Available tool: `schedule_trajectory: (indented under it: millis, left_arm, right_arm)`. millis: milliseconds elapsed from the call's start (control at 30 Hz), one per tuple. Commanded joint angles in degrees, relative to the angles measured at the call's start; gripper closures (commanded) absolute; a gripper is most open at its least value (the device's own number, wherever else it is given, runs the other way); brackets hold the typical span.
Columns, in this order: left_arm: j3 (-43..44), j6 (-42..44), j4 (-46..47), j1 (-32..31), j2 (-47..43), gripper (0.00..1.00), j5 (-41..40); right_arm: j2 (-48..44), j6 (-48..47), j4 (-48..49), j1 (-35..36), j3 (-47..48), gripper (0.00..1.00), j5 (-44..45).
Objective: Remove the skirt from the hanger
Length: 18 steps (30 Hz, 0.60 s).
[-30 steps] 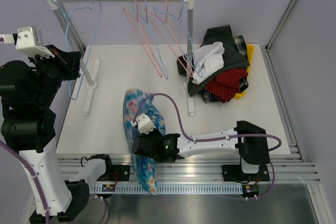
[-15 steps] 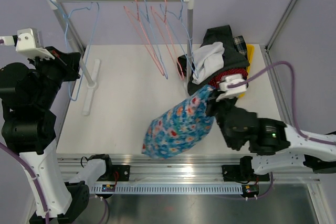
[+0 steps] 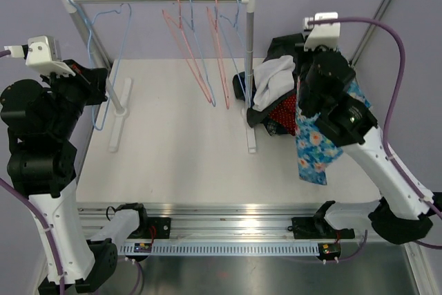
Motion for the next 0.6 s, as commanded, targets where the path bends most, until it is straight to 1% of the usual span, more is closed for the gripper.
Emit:
schedule_trajectory:
  millis: [0,33,67,100,133,167,233,267,333,367,400,433,467,500,567]
  left_arm:
    - [-0.8,1.4,3.7,-0.1,0.6,1.00,-1.0]
    - [-0.8,1.4,3.7,-0.1,0.7,1.00,-1.1]
    - [-0.8,1.6,3.7,-0.2,0.9,1.00,-1.2]
    - [-0.8,1.8,3.6,-0.3,1.2,1.00,-1.4]
    - [-0.8,2.0,3.7,-0.5,1.3,1.00,-1.9]
    - [-0.8,2.2,3.6,-0.8,1.5,1.00,-2.3]
    - [-1.1,2.6,3.6,-1.2,1.8,1.00,-2.8]
    - [-1.3,2.8,3.6,-1.6,1.9,1.00,-3.2]
    - [-1.9,2.9,3.8,-1.8,2.1,1.00,-3.4]
    - [-2.1,2.9,4.1,-1.8,2.3,1.00,-3.5]
    - [-2.3,2.9,4.3,-1.8,2.6,1.00,-3.4]
    - [-2.3,2.9,4.4,-1.9,2.7,1.00,-3.3]
    - [-2.2,2.5,4.8,-1.8,3.6,1.00,-2.9]
    - [-2.0,2.3,5.0,-1.8,4.1,1.00,-2.6]
    - [-1.1,1.5,5.8,-1.9,5.7,1.00,-1.8]
  right_arm:
    - [6.0,0.0,-2.9,-10.6,13.1,1.00,-13.4]
    - [8.2,-0.5,-3.2,-15.5,15.7,1.00,-15.2]
    - [12.5,-1.4,-1.9,-17.4,17.7,1.00,-15.5]
    - [14.7,-3.8,-0.5,-19.6,20.9,1.00,-15.9]
    - [16.8,-4.8,1.1,-23.1,22.1,1.00,-16.1]
    - [21.0,-5.4,4.0,-25.1,23.1,1.00,-16.2]
    - [25.2,-4.3,4.8,-29.8,25.9,1.00,-17.0]
    - [29.0,-3.2,4.1,-30.7,26.6,1.00,-17.1]
    - [31.8,0.8,1.2,-32.2,26.9,1.00,-17.4]
    - [34.0,5.8,-1.4,-32.9,26.9,0.78,-17.4]
    - [34.8,8.7,-4.2,-33.3,26.3,0.42,-18.0]
    - [35.0,11.1,-6.3,-33.5,24.8,0.01,-19.7]
    - [34.4,13.1,-7.5,-33.6,22.3,0.01,-20.4]
    - [33.5,16.6,-7.7,-33.6,15.9,0.01,-21.6]
    - [29.3,20.6,-5.7,-33.6,8.2,0.01,-24.4]
